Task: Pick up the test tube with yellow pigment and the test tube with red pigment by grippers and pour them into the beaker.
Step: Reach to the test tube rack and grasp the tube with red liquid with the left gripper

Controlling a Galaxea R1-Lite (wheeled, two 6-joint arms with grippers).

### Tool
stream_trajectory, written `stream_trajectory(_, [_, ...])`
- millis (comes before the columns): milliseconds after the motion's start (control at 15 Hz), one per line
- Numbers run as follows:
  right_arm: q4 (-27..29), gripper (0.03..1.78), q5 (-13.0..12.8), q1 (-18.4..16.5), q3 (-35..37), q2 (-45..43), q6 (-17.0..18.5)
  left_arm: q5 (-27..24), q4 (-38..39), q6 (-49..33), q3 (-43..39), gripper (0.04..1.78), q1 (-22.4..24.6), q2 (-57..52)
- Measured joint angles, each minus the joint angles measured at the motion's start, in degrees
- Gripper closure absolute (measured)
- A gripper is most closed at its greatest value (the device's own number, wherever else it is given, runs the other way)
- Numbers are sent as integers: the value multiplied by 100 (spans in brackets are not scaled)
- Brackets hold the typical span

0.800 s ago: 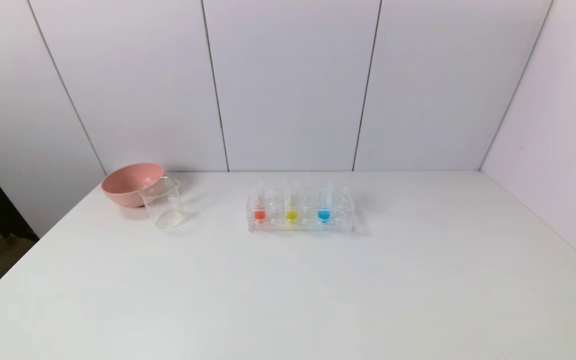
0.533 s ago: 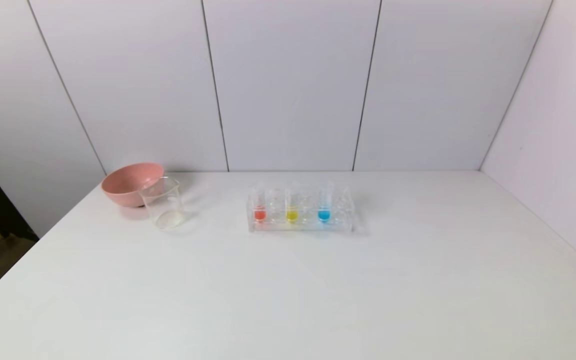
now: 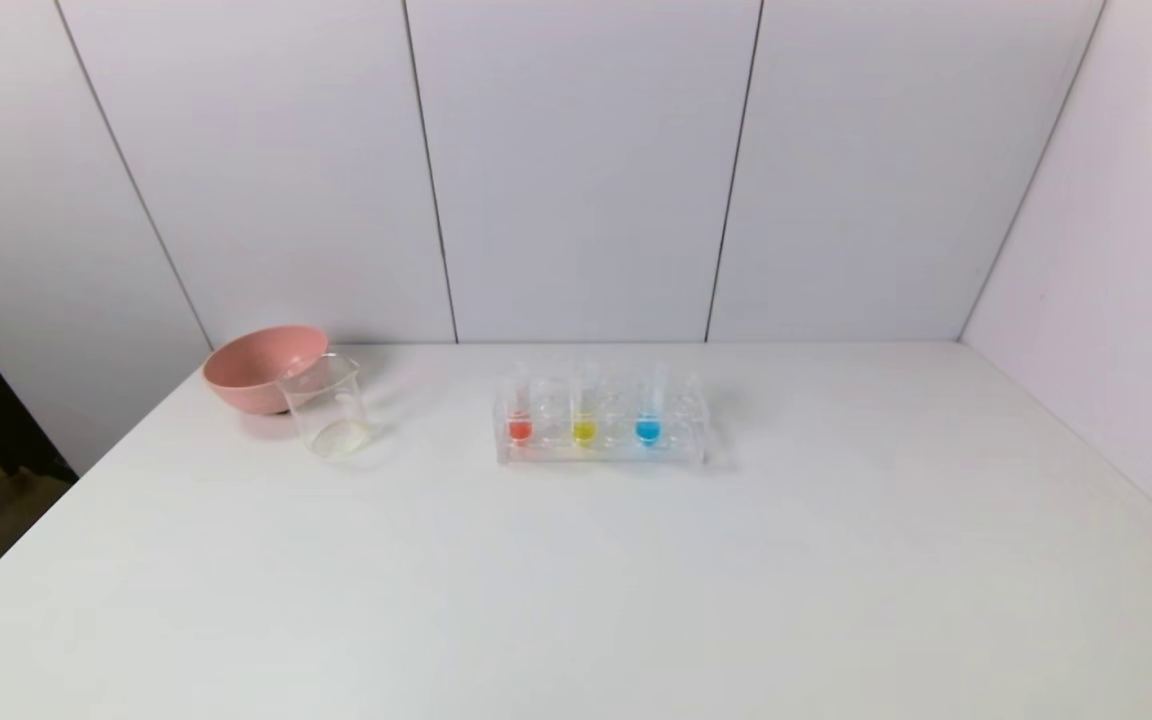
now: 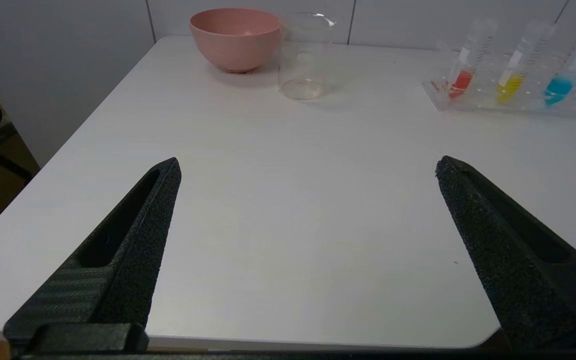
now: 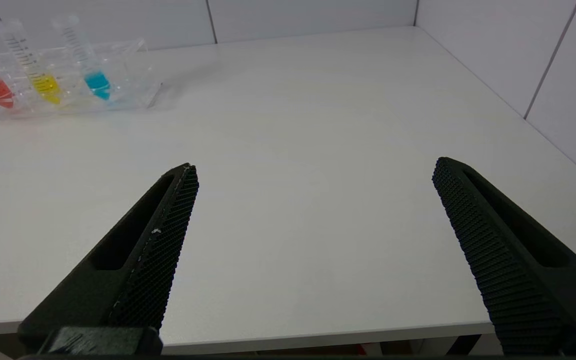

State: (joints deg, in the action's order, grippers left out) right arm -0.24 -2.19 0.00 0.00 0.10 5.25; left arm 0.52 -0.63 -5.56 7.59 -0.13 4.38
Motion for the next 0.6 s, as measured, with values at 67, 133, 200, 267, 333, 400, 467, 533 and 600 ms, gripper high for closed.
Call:
stream_trajectory(67, [0,10,0,0,0,0,0,-43,4,-116,254,4,-38,297])
stream_trajectory(133, [2,10,0,0,0,0,0,-68,41,-207,486,4,-118,628])
stream_trajectory(200, [0,10,0,0,0,0,0,-83,79,-279,686,4,-247,997])
stream_trajectory(267, [0,10,0,0,0,0,-2,-99,176,-321,858,4,-408,1390])
stream_trajectory(333, [2,10,0,0,0,0,0,-126,306,-336,1005,4,-601,1841])
stream_trajectory(400, [0,10,2,0,0,0,0,-189,473,-339,1131,4,-778,2277])
stream_trajectory(467, [0,10,0,0,0,0,0,-265,656,-330,1267,4,-953,2765])
stream_trajectory(533, [0,10,0,0,0,0,0,-333,794,-312,1409,4,-1100,3233])
stream_trajectory(600, [0,10,2,0,0,0,0,-374,906,-293,1547,4,-1251,3707])
